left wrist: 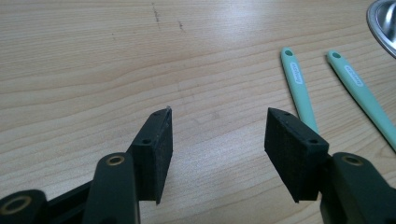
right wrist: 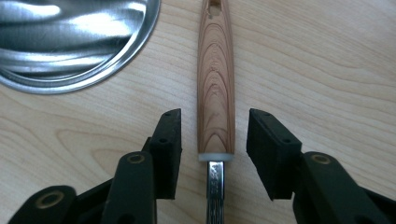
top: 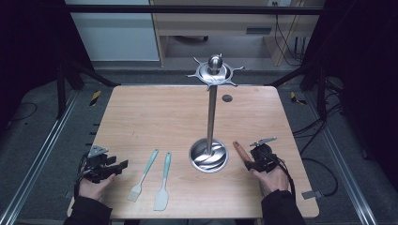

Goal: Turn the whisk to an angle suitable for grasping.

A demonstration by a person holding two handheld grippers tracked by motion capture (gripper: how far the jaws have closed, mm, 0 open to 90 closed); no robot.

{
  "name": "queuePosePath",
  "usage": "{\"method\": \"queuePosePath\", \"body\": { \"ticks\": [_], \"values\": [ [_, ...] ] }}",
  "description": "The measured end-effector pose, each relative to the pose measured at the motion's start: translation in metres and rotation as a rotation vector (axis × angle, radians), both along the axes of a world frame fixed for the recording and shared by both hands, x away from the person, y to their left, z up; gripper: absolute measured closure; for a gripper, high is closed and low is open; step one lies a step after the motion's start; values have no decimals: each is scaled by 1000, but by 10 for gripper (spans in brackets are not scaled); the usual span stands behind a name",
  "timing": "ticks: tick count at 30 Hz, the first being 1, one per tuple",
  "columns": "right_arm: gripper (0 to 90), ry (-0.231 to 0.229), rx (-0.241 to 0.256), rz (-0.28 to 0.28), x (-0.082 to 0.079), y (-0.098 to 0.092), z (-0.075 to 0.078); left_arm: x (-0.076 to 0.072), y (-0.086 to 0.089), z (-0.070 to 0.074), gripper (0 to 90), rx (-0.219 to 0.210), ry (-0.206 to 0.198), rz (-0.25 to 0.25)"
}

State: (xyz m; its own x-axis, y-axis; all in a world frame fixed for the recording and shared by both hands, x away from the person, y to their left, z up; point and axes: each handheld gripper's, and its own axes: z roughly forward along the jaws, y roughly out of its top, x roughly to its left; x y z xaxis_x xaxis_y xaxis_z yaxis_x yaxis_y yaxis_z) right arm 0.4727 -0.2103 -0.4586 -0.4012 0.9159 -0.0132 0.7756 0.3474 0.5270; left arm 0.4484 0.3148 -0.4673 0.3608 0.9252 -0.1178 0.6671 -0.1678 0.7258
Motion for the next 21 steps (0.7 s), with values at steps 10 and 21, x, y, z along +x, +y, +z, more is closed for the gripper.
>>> {"method": "queuePosePath", "body": {
  "ticks": [10,21],
  "values": [
    [533,-20,-14,8,-14,-15,1,0,0,0,417,0,4,-2],
    [694,48,-39,36,-13,-12,-8,0,-1,-1,417,2,5,-4]
  ]
}}
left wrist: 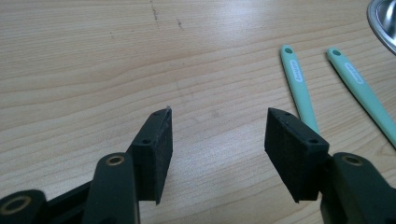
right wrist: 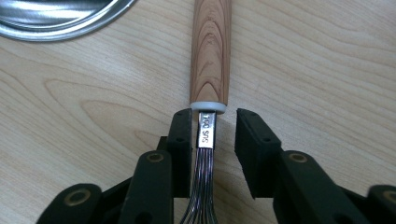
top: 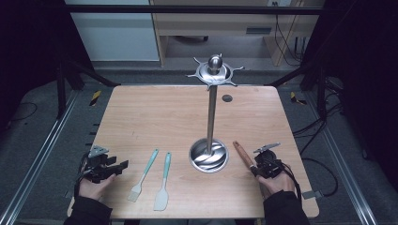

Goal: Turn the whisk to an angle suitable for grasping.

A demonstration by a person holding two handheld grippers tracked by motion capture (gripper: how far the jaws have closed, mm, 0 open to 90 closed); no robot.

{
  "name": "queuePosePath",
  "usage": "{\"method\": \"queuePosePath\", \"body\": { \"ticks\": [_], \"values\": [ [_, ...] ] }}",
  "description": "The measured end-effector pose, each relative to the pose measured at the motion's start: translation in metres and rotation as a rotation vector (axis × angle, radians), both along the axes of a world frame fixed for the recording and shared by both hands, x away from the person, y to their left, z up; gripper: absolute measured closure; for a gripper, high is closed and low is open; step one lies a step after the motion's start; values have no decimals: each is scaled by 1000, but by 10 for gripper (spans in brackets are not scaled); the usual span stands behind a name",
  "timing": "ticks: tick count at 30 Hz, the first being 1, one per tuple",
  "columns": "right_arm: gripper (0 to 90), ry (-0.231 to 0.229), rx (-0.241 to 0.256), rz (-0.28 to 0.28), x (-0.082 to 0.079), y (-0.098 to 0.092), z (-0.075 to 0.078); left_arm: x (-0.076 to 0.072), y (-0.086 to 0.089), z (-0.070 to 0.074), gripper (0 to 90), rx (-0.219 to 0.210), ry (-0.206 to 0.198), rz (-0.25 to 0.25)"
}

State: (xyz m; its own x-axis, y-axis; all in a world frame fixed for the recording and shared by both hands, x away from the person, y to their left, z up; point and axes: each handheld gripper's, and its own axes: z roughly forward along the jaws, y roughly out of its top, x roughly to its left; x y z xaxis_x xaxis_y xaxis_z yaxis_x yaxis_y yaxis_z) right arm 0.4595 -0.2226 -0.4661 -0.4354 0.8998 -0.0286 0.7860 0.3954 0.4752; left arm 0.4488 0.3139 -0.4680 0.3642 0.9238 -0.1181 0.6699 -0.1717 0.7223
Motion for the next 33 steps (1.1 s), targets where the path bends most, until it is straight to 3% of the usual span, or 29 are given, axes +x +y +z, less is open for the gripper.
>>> {"method": "queuePosePath", "body": {
  "ticks": [9,14,24,30,33],
  "values": [
    [798,43,8,-22,3,2,-1,0,0,0,417,3,2,0],
    [796,67,-5,-10,5,3,-4,0,0,0,417,5,3,-1],
    [811,99,13,-30,7,2,-3,0,-1,-1,415,3,7,-5],
    [812,98,8,-28,7,2,-1,0,-1,0,415,4,7,-5],
    [812,88,39,-40,6,1,5,0,-1,-1,415,4,7,-4]
  ]
}}
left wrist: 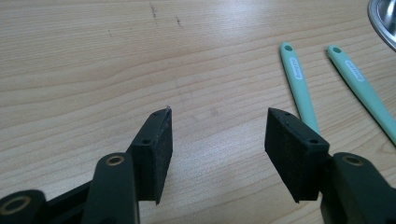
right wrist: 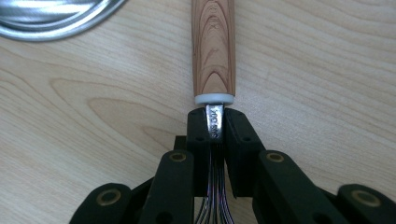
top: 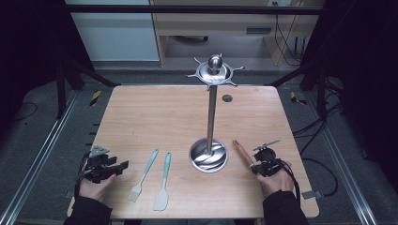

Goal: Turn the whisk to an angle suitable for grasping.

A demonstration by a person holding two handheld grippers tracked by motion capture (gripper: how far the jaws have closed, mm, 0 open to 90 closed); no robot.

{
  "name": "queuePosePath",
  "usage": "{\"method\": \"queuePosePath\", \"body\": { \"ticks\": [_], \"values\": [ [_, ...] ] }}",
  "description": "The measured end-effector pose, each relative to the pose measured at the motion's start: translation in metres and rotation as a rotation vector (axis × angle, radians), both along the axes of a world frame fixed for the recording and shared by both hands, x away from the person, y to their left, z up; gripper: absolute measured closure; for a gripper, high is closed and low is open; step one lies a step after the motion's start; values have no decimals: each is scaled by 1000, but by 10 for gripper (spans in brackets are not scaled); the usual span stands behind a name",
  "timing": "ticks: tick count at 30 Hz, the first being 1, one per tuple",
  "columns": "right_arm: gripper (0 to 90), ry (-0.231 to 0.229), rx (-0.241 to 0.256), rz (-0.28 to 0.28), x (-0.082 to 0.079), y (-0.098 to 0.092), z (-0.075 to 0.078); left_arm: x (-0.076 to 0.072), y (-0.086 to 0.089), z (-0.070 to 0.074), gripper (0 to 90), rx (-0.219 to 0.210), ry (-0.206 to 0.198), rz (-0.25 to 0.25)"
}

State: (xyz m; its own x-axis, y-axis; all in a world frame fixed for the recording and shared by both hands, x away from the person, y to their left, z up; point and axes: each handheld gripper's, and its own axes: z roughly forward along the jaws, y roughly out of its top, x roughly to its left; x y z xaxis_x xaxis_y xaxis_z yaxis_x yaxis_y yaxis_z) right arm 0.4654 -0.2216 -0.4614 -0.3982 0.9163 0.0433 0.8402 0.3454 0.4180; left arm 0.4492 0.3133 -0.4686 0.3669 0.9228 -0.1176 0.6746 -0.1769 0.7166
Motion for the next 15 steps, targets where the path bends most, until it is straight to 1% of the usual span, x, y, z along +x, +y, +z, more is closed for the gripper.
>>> {"method": "queuePosePath", "body": {
  "ticks": [1,2,3,4,5,6,7,10,12,13,15],
  "values": [
    [812,0,0,0,0,0,0,0,0,0,415,3,-1,-1],
    [812,-18,17,-3,-1,-1,4,0,0,0,416,1,0,0],
    [812,-18,17,-3,-1,-1,4,0,0,0,416,1,0,0],
    [812,-37,34,2,-2,-2,8,0,0,0,416,1,0,0],
    [812,-37,34,2,-2,-2,8,0,0,0,416,0,0,0],
    [812,-46,41,0,-3,-1,9,0,0,0,416,0,1,0],
    [812,-69,54,4,-4,-2,12,0,0,0,416,1,1,-1],
    [813,-114,76,5,-5,-2,18,0,0,0,416,2,0,-1],
    [813,-151,95,5,-6,-2,24,0,0,0,416,1,0,-1],
    [813,-188,111,9,-8,-3,28,0,0,0,416,1,0,-1],
    [813,-218,128,13,-9,-3,32,0,-1,0,416,1,1,-1]
  ]
}}
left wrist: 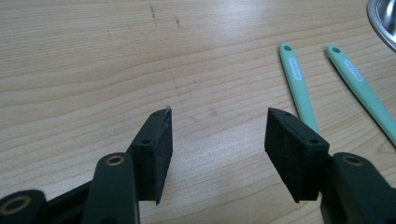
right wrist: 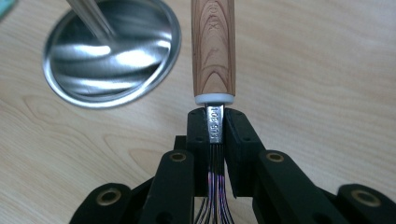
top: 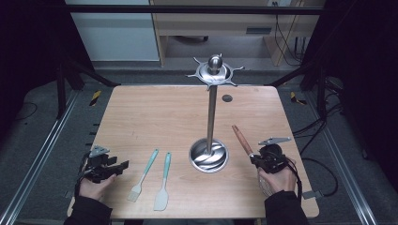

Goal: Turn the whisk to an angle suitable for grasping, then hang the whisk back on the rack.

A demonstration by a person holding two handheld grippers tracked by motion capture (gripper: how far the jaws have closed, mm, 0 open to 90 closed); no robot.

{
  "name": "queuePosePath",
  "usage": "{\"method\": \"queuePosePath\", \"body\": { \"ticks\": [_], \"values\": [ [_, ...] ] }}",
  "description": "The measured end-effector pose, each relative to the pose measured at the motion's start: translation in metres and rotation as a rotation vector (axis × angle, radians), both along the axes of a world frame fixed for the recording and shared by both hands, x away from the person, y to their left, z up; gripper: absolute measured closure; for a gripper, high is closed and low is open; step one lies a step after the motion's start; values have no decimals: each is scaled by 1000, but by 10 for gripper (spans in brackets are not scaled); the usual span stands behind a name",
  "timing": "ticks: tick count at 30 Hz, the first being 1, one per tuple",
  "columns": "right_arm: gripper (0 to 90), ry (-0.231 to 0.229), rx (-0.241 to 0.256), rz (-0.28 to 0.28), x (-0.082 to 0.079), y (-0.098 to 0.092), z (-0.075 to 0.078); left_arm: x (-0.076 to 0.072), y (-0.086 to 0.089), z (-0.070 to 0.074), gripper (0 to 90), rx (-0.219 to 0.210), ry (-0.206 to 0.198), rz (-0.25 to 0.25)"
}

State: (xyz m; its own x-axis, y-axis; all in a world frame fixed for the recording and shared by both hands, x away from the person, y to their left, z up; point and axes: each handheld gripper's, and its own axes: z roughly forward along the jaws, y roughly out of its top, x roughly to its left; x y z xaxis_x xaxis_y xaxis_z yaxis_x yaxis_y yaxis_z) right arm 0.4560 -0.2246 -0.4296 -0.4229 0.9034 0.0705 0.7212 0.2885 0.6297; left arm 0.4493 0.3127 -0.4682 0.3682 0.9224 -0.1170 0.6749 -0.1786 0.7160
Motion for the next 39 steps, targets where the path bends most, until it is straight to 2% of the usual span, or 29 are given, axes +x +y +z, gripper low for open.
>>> {"method": "queuePosePath", "body": {
  "ticks": [2,3,4,13,19,23,27,39],
  "values": [
    [813,-15,8,0,-1,0,2,0,0,0,416,-1,0,-2],
    [813,-57,17,3,-2,0,5,0,0,1,416,-1,-1,-2],
    [813,-57,17,3,-2,0,5,0,0,1,416,-1,-3,-1],
    [813,-224,121,-7,-11,-4,27,0,0,1,416,-1,-4,-6],
    [813,-315,167,-19,-18,-7,41,0,-1,2,417,3,-11,-6],
    [813,-348,176,-20,-20,-8,45,0,-2,2,416,1,-9,-9],
    [813,-404,195,-18,-24,-8,53,-1,-1,2,415,4,-10,-8],
    [813,-509,258,-2,-33,-9,73,-1,-3,2,415,1,-12,-18]
  ]
}}
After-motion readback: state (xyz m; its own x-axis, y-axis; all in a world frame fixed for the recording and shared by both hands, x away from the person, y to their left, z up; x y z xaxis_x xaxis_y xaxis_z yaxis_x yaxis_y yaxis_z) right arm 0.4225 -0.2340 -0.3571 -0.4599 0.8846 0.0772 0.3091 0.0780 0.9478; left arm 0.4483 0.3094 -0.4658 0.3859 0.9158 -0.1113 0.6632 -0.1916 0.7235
